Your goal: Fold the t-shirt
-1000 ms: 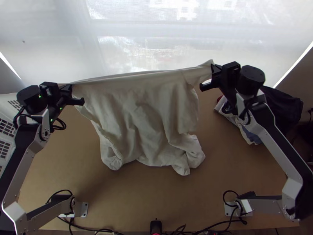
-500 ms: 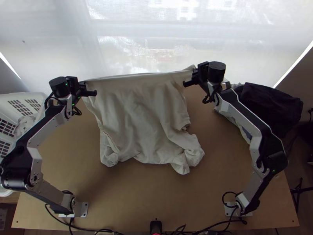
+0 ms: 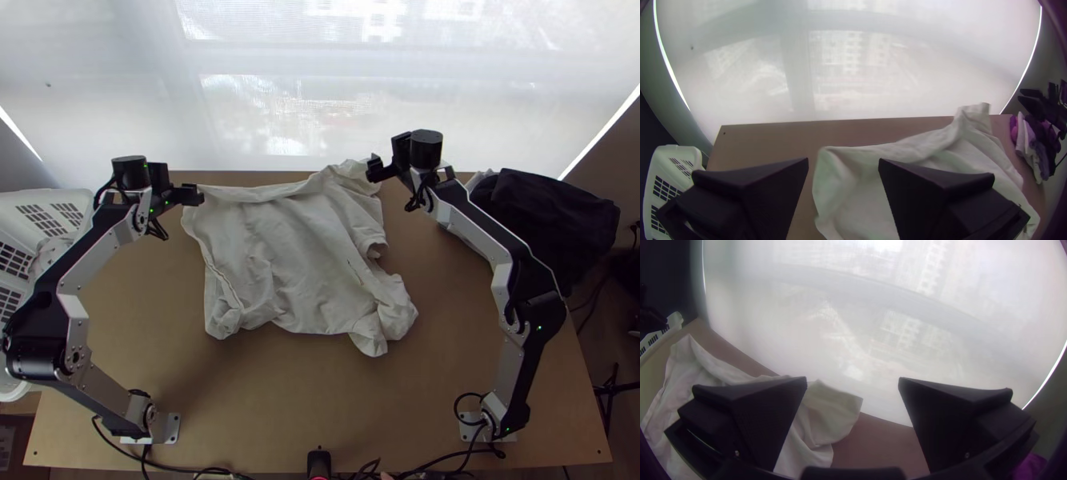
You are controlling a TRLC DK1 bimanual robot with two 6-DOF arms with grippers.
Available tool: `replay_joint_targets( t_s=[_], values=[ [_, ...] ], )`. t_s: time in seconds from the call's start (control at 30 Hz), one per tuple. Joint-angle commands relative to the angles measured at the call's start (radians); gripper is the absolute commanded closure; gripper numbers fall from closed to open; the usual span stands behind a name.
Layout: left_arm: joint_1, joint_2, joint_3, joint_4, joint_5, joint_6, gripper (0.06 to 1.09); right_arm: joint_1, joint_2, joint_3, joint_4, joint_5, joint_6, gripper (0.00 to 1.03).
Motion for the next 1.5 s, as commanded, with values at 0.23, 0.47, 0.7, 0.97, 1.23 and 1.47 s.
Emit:
replay_joint_targets(
  t_s=[0.23,0.47,0.7,0.97,1.23,1.47],
  values=[
    [-0.140,-0.386,-0.089,-0.770,0.233,0.057,0.26,-0.023,-0.260,-0.162,-0.149,0.000,0.025,0.05],
    [-0.378,-0.404,-0.181,-0.880,0.233,0.034,0.26,-0.019,-0.478,-0.310,-0.236,0.000,0.029,0.05],
    [-0.509,-0.318,-0.210,-0.880,0.214,-0.045,0.27,-0.005,-0.684,-0.456,-0.331,0.000,0.015,0.05],
    [-0.481,-0.311,-0.366,-0.751,0.137,-0.053,0.30,0.007,-0.831,-0.550,-0.408,-0.002,-0.001,0.05],
    [-0.464,-0.321,-0.434,-0.650,0.140,-0.050,0.73,0.027,-0.880,-0.588,-0.443,-0.002,0.002,0.05],
    [-0.389,-0.364,-0.454,-0.639,0.140,-0.018,0.96,0.061,-0.903,-0.600,-0.524,-0.005,0.010,0.05]
  ],
)
